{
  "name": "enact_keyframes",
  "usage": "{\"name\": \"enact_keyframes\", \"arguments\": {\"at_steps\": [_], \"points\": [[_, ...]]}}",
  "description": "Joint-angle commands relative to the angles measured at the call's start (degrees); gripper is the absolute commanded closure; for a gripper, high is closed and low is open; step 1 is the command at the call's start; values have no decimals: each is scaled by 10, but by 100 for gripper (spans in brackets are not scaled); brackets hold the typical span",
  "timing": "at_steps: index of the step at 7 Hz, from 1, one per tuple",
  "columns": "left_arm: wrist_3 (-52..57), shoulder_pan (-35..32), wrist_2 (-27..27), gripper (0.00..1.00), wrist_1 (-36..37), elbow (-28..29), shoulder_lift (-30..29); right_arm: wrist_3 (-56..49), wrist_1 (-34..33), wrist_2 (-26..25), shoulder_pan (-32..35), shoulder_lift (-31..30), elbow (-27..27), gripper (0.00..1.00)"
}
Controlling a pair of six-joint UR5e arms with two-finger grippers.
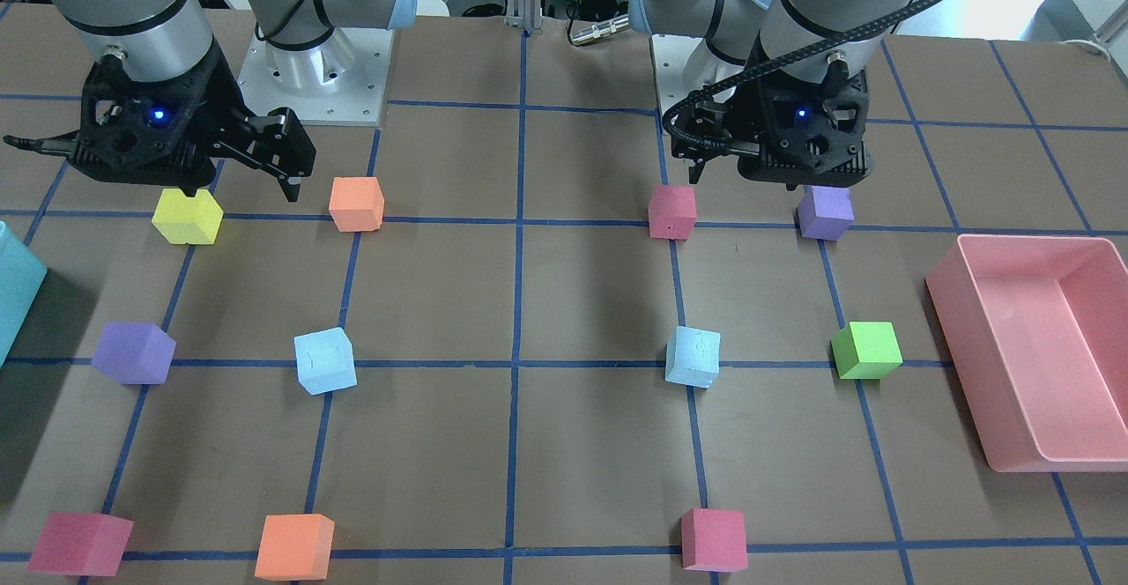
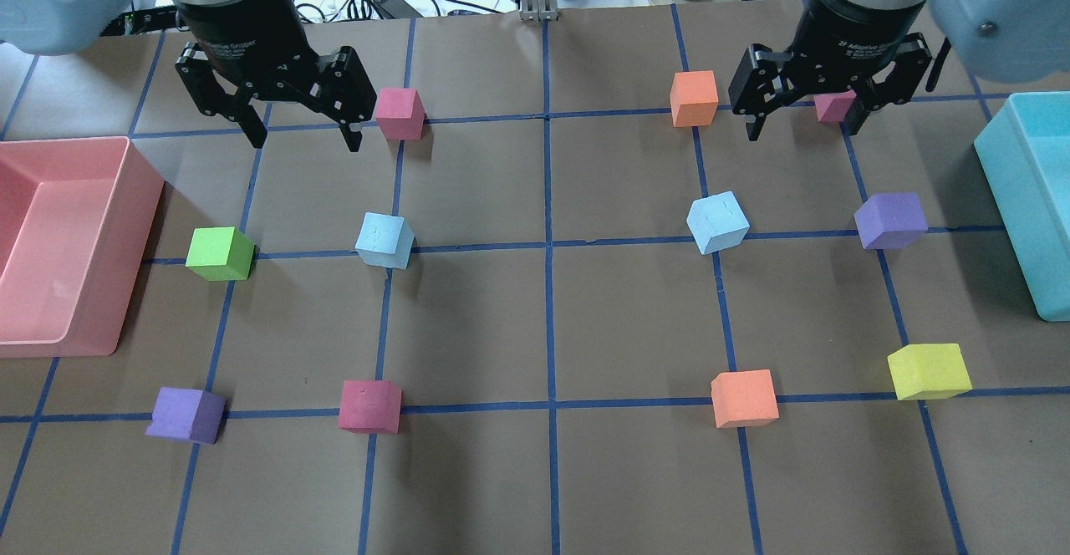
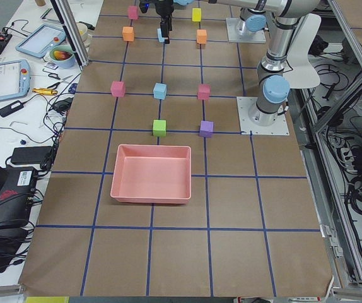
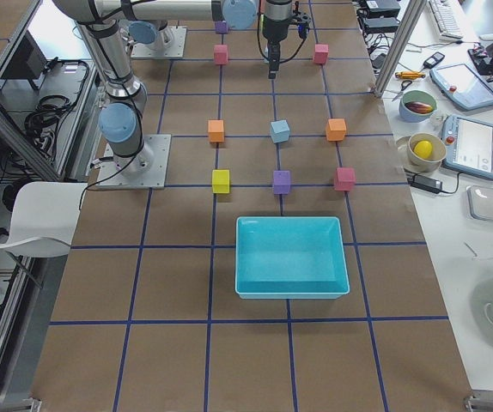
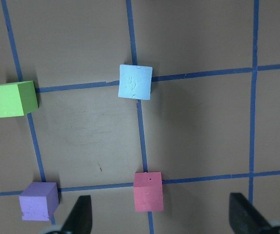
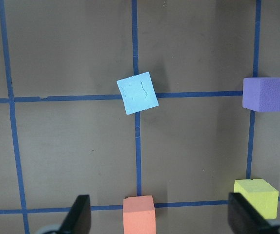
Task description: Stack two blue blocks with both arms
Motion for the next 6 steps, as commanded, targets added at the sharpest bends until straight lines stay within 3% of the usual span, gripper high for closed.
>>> {"name": "enact_keyframes", "arguments": {"at_steps": [1, 6], "points": [[1, 0, 2, 0, 0, 1, 0, 2, 0, 2, 4, -2, 1, 0], [2, -1, 0, 0, 18, -5, 0, 2, 2, 8, 3, -3, 3, 0]]}}
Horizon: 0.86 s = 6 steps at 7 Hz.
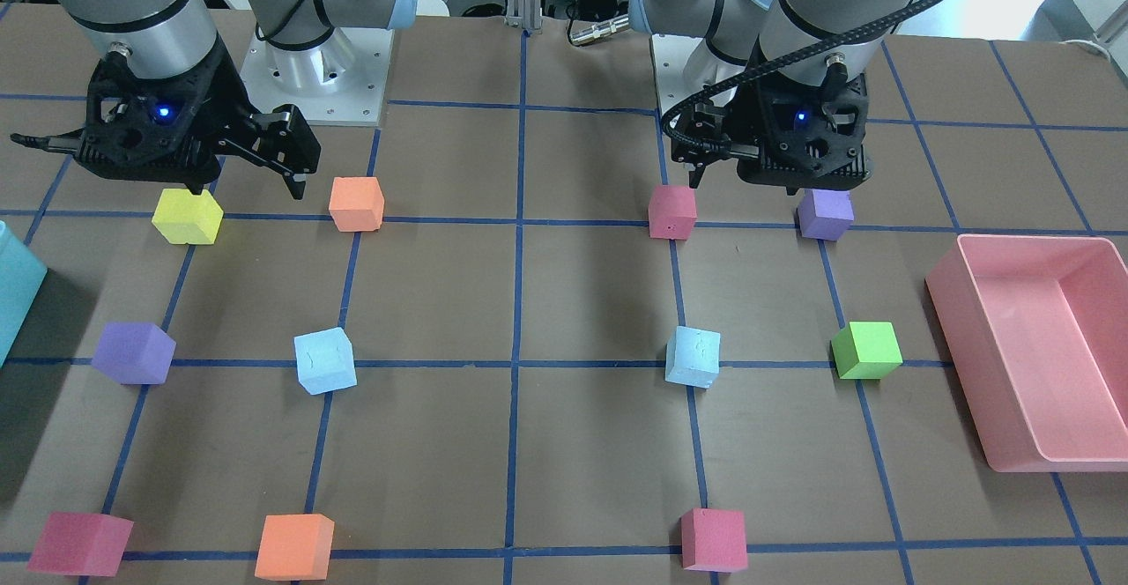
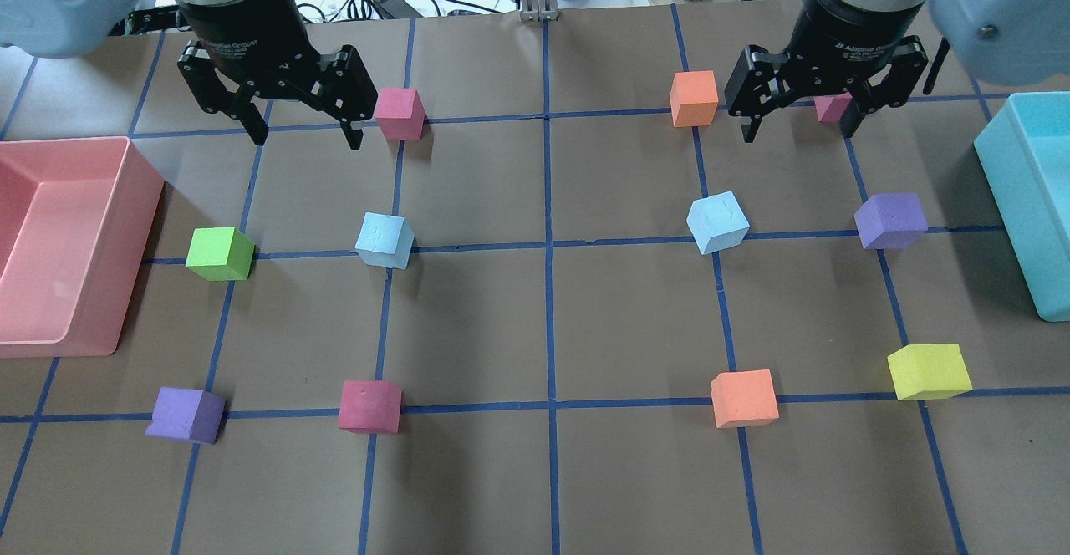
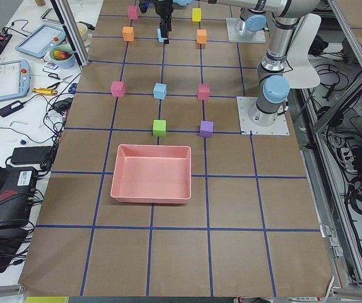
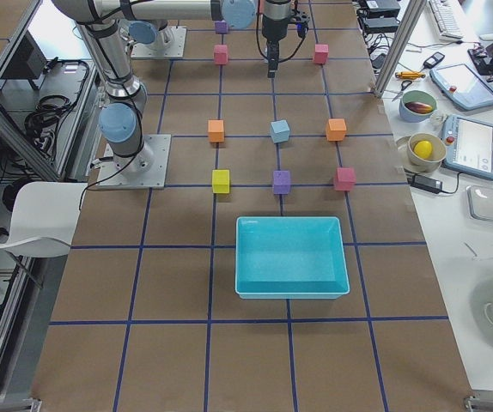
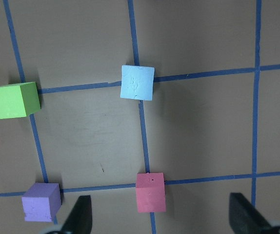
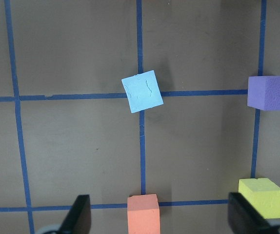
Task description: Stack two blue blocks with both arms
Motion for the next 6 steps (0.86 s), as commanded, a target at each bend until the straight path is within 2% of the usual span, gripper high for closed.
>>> {"name": "enact_keyframes", "arguments": {"at_steps": [1, 6], "points": [[-4, 0, 0, 0, 5, 0, 0, 1, 0, 1, 2, 1, 1, 0], [-4, 3, -11, 0, 59, -5, -8, 3, 0, 0, 1, -1, 11, 0]]}}
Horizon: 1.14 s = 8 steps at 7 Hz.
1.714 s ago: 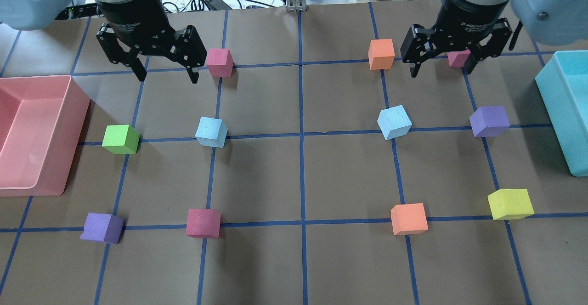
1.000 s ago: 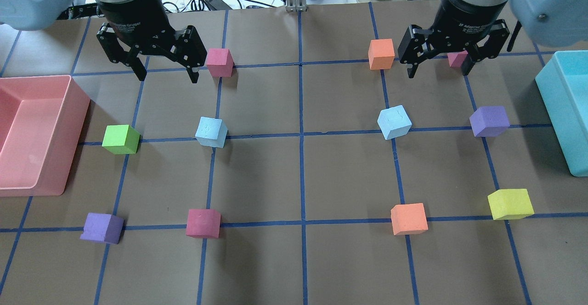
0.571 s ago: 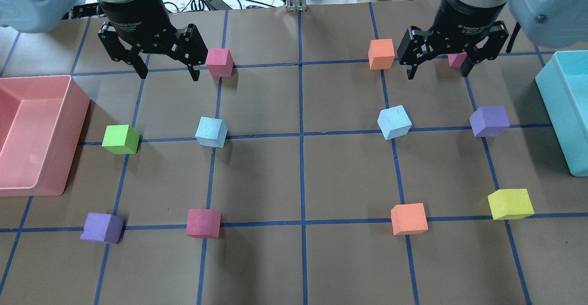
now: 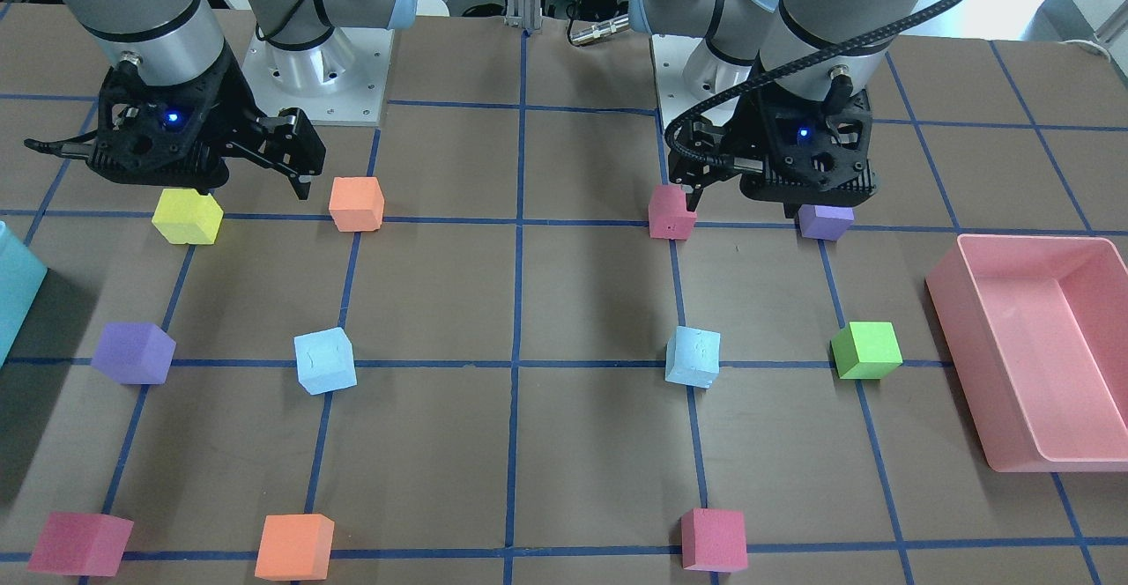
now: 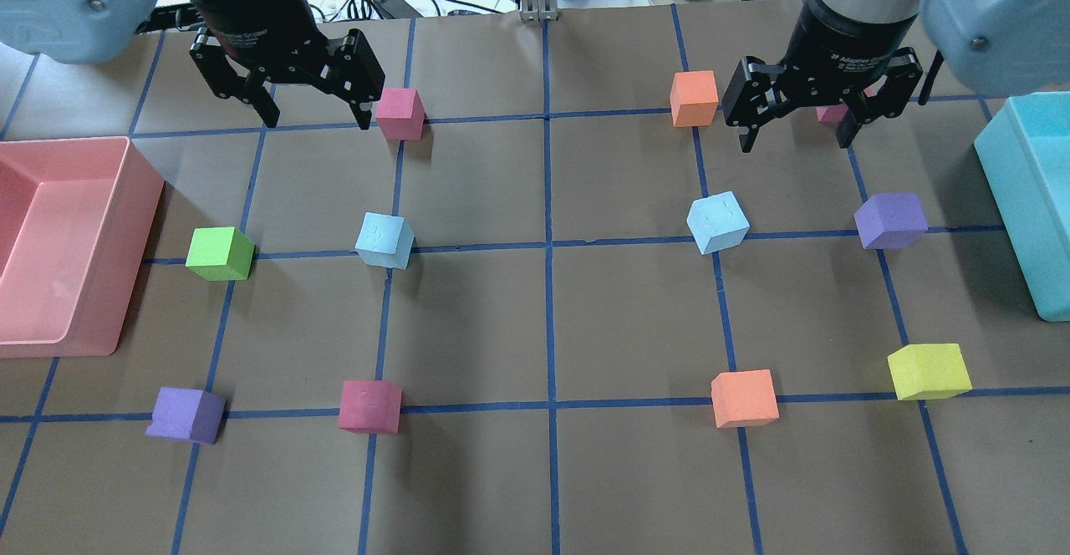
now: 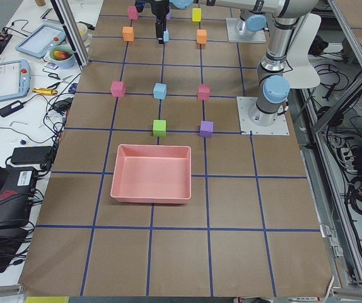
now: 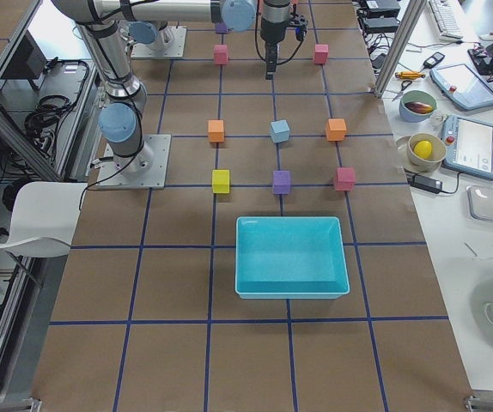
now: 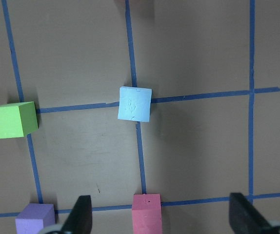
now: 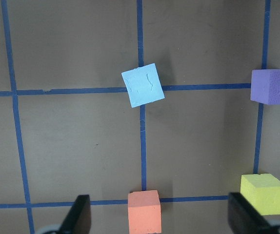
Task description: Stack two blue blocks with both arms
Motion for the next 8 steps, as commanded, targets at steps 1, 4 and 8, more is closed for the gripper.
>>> {"name": "enact_keyframes", "arguments": {"at_steps": [1, 4, 8], "points": [[2, 1, 0, 0, 7, -5, 3, 1, 0, -1, 0, 0, 0, 0], [1, -1, 2, 0, 7, -20, 9, 1, -1, -1, 0, 0, 0, 0], [0, 1, 1, 0, 8, -20, 8, -8, -95, -6, -3, 92, 1, 0]]}}
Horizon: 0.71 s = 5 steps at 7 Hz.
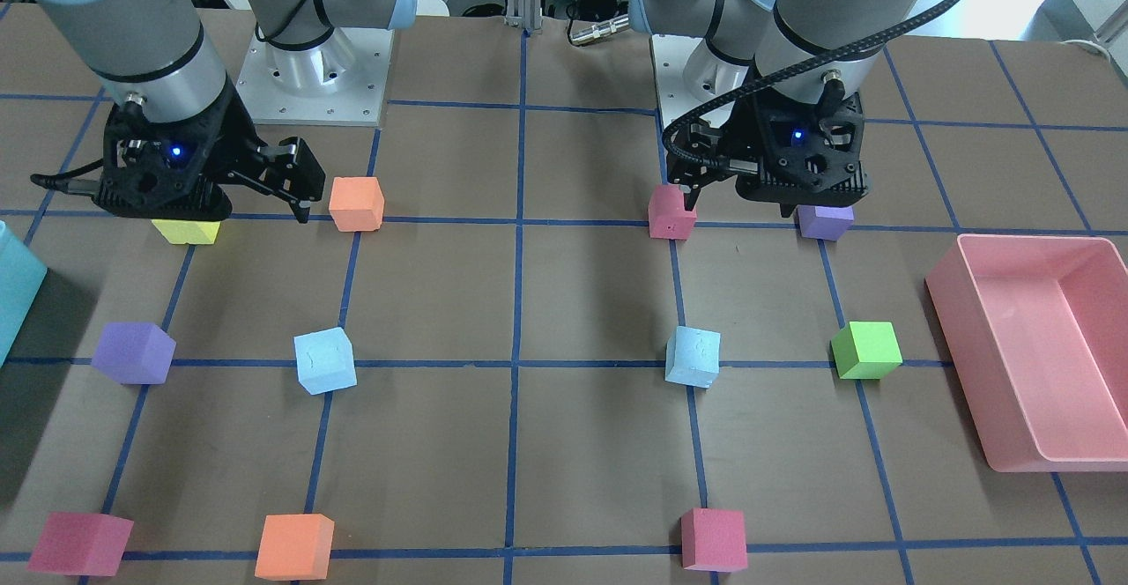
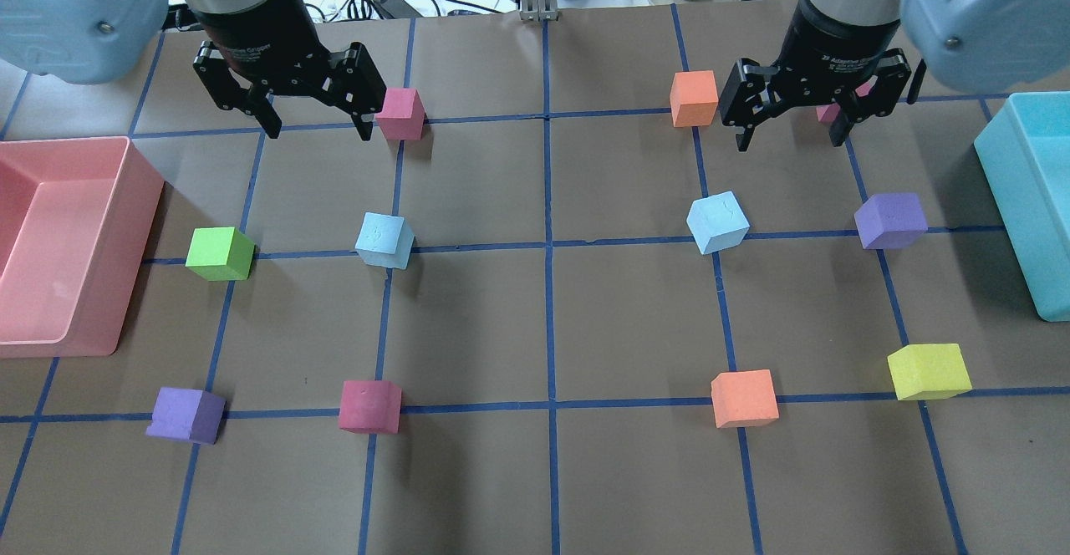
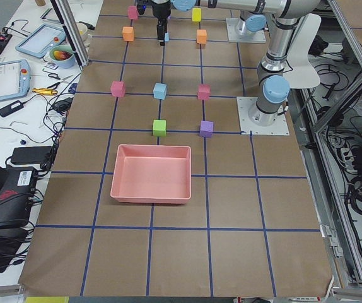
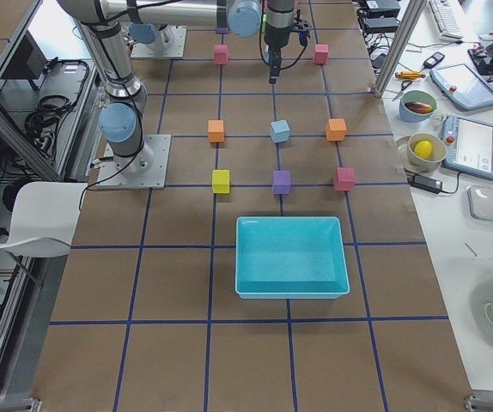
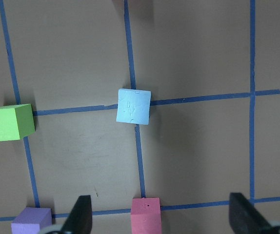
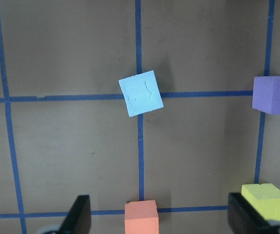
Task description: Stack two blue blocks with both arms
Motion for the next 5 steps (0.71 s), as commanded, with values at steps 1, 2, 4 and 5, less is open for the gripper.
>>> {"name": "enact_keyframes", "arguments": {"at_steps": [1, 2, 4, 5], "points": [[2, 1, 2, 0, 1, 1, -1, -38, -104, -1, -1, 85, 7, 0], [4, 4, 3, 0, 1, 0, -1, -109, -168, 0, -1, 108, 27, 0], [2, 4, 3, 0, 2, -5, -5, -142, -301, 5, -1, 145, 99, 0], [3, 5, 3, 0, 7, -13, -5, -142, -307, 6, -1, 150, 130, 0]]}}
